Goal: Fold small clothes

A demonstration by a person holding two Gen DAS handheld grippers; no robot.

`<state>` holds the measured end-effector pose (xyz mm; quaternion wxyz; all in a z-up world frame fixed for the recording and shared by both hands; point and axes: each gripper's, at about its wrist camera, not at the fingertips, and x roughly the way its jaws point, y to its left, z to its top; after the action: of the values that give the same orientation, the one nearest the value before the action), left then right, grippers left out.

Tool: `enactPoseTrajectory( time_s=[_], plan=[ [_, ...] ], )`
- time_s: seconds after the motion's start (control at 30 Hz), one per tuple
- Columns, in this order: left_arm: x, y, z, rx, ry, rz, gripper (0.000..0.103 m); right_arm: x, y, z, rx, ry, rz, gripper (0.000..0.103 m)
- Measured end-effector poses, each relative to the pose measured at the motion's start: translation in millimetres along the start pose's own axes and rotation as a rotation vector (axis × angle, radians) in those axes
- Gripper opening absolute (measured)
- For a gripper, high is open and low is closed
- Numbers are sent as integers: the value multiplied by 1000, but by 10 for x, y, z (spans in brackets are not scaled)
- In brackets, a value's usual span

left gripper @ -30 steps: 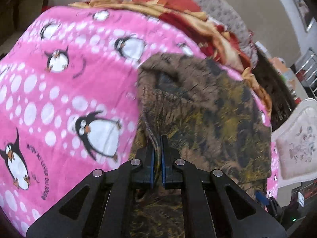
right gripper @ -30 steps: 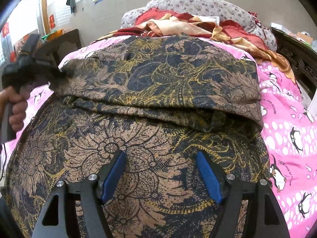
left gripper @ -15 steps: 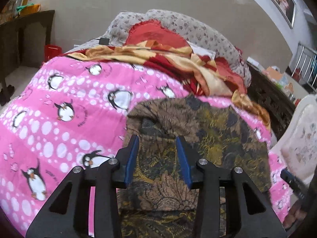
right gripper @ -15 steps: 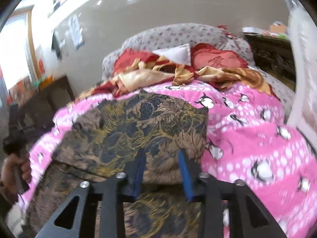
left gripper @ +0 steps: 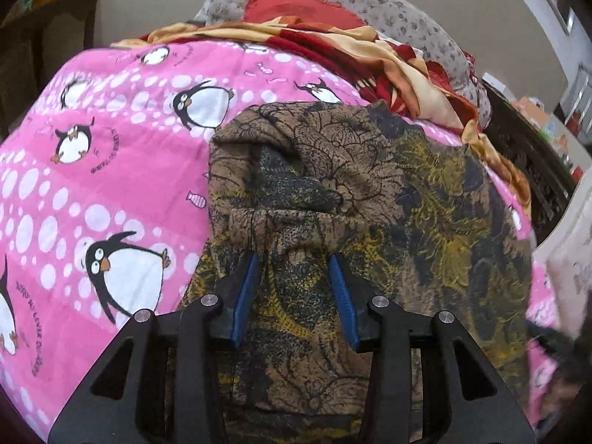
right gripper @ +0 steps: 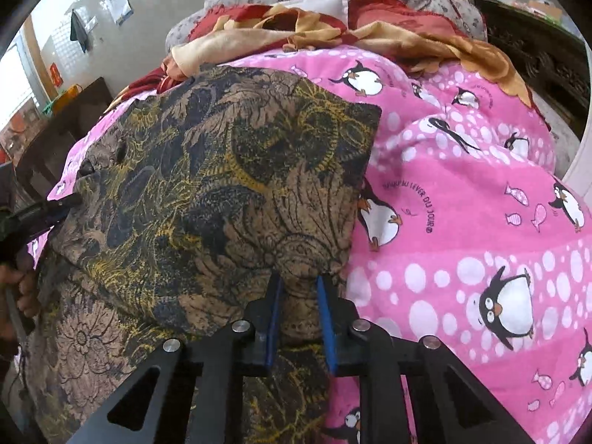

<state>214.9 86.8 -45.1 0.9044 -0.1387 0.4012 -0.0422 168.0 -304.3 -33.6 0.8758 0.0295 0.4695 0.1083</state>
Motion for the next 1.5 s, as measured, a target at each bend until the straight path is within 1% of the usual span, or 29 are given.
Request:
enactPoseTrajectory(
  time_s=[0.03,0.13,0.2,0.23,0.3,0.33,0.4,0.43,0.5,0.53,0.6,0.67,0.7,0.73,0.77,0.8,0.83,0.9,0.93,0.97,1.0,1.07,1.1,1.17,1.23,1.33,1.37,1.4,1.5],
  plan=[
    [5,-14,-17,16,-8,4,41,-77,30,51,-2,-12,-5,17],
    [10,-17,-44,24,-26,6,41,-342,111,331,21,-154,0,17],
    [13,10,-44,11,-28,-3,41,-353,156,541,53,-206,19,17],
    [13,28,-44,2,-29,-11,41,-262,177,637,59,-211,14,17],
    [-2,73,-44,-17,-32,-23,41,114,175,778,59,-132,-12,18],
    [-23,109,-55,-30,-36,-25,41,376,132,779,66,-51,-37,18],
    [-72,128,-65,-31,-45,-2,41,458,48,731,92,-82,-33,29],
    [-98,117,-68,-24,-49,15,41,442,22,729,106,-78,-44,38],
    [-175,96,-57,-7,-53,42,41,334,65,751,86,-70,-55,39],
    [-248,84,-39,-1,-65,68,41,204,142,757,43,-91,-88,39],
    [-434,51,13,-1,-117,58,41,-54,273,747,-20,-156,-107,39],
    [-644,-66,76,16,-182,50,41,-310,431,661,-47,-220,-65,39],
    [-723,-182,95,43,-210,44,46,-390,501,581,-49,-242,-37,39],
    [-723,-277,86,72,-213,32,53,-421,574,512,-58,-249,-7,39],
    [-684,-372,84,102,-204,16,62,-381,626,470,-64,-233,10,39],
    [-585,-453,63,129,-173,-3,62,-300,677,410,-61,-202,16,39],
    [-403,-502,33,141,-108,-6,62,-153,695,340,-57,-157,11,39],
    [-137,-460,-41,125,-23,38,61,129,678,211,-49,-68,-16,39],
    [-4,-386,-88,103,21,65,61,120,686,134,-61,-120,-16,39],
    [46,-335,-112,90,34,66,61,108,699,111,-65,-125,-21,39],
    [19,-311,-116,85,14,48,61,95,716,112,-67,-116,-28,39],
    [2,-312,-73,81,33,48,61,18,759,140,-63,-98,-50,39],
    [-31,-311,-54,81,33,53,61,-38,770,141,-60,-108,-55,39],
    [-154,-296,-50,59,18,46,61,-205,874,115,-60,-150,-26,39],
    [-228,-287,-88,46,23,29,61,-232,1032,46,-72,-150,-19,42],
    [-150,-364,-278,103,70,72,61,27,1170,-117,-94,-67,-67,45],
    [-146,-409,-332,144,45,91,61,102,1196,-157,-111,-70,-92,47],
    [-134,-451,-368,167,34,111,62,104,1220,-201,-128,-99,-106,47],
    [-87,-494,-372,183,31,138,64,95,1210,-210,-127,-102,-108,48]
  ],
)
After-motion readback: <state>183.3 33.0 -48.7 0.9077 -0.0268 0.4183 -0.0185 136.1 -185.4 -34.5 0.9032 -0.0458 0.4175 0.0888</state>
